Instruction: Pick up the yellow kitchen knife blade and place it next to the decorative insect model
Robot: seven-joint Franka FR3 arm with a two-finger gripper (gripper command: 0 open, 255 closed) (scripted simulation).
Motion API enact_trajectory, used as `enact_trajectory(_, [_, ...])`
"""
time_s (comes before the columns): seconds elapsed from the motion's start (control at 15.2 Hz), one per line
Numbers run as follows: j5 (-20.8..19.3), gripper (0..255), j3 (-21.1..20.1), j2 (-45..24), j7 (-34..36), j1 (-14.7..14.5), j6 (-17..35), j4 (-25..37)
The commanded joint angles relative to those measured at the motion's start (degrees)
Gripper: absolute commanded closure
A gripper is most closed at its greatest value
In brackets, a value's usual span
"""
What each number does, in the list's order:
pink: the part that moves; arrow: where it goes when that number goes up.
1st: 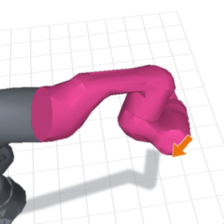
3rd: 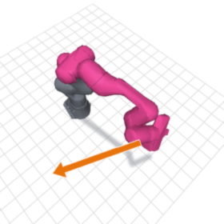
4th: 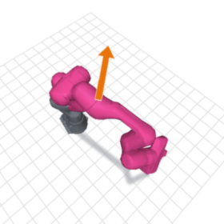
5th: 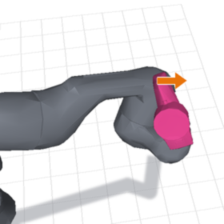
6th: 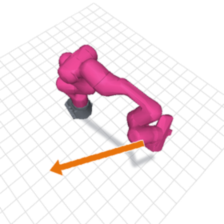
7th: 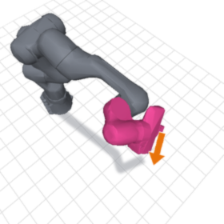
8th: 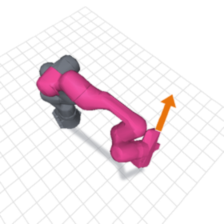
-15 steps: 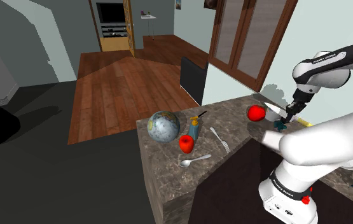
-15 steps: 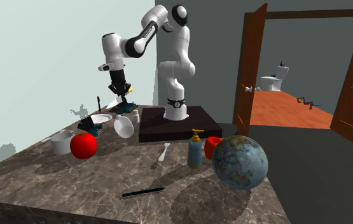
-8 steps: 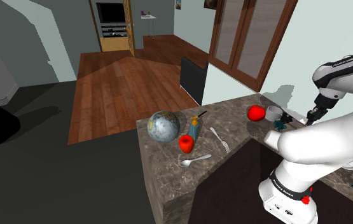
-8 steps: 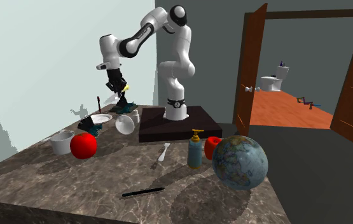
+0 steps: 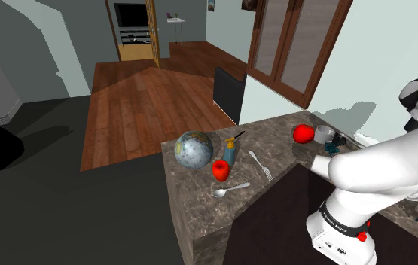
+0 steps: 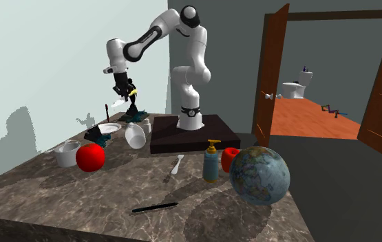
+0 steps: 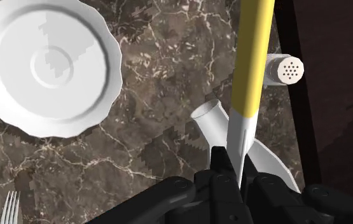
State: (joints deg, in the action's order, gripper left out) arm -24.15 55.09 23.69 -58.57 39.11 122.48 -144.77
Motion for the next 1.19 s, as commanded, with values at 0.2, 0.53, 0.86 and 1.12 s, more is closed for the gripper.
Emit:
enact_trajectory(0.2, [2.1,255,9.4,-5.5,-10.3,-1.7,0.9,5.8])
enact_trajectory(0.53, [4.7,255,13.6,-9.7,-12.4,-4.9,6.1,4.1])
enact_trajectory(0.86, [10.4,255,19.4,-15.7,-16.7,-10.1,11.5,2.6])
enact_trajectory(1.12, [24.4,255,24.9,-26.0,-27.0,-16.2,16.0,1.6])
